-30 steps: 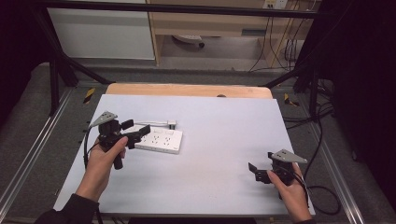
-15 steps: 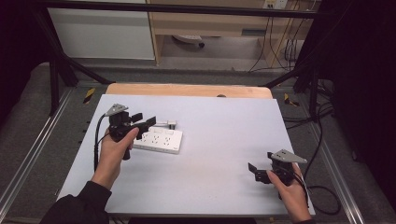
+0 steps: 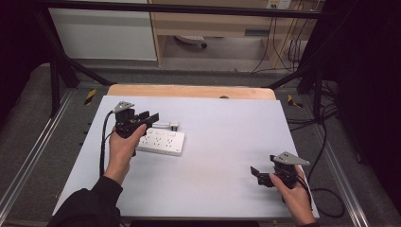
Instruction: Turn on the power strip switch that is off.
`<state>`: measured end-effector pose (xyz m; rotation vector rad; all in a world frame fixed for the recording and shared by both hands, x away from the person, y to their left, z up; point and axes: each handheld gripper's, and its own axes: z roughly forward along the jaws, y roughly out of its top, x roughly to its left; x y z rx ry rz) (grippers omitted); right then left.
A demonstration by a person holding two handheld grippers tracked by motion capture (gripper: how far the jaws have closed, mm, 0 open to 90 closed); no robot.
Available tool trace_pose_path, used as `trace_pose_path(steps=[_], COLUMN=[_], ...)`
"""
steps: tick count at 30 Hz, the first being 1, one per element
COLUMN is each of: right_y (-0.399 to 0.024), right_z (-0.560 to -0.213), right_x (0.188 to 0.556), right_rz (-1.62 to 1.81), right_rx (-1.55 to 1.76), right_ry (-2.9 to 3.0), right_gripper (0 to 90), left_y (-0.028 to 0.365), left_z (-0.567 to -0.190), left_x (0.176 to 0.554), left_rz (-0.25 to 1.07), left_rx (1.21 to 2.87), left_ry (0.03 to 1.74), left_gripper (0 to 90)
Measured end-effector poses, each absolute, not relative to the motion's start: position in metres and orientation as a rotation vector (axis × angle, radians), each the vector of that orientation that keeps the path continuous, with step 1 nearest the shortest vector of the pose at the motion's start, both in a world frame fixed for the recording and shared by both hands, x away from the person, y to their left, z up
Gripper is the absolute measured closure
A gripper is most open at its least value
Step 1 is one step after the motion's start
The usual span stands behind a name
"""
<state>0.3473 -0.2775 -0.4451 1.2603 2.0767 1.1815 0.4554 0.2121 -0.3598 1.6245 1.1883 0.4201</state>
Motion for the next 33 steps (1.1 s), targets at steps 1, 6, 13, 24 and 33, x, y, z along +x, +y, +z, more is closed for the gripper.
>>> trace_pose_path(steps=[1, 6, 13, 24, 33], right_y=[-0.278, -0.277, -0.277, -0.276, -0.276], right_z=[-0.445, -0.445, -0.445, -0.445, -0.445], right_x=[0.347, 0.347, 0.347, 0.348, 0.348], right_rz=[1.182, 1.183, 1.179, 1.186, 1.185], right_rx=[1.26, 1.26, 1.261, 1.263, 1.254], right_ry=[2.077, 2.081, 2.08, 2.082, 2.087], right_gripper=[5.6, 5.5, 5.5, 5.5, 5.5], left_y=[0.212, 0.214, 0.217, 0.208, 0.211], left_z=[-0.36, -0.363, -0.369, -0.382, -0.387], left_x=[0.456, 0.46, 0.465, 0.474, 0.479], left_rz=[0.425, 0.447, 0.458, 0.419, 0.425], left_rx=[1.623, 1.612, 1.628, 1.684, 1.684], left_ry=[1.189, 1.192, 1.193, 1.189, 1.212], left_gripper=[51.4, 57.6, 67.1, 79.6, 85.8])
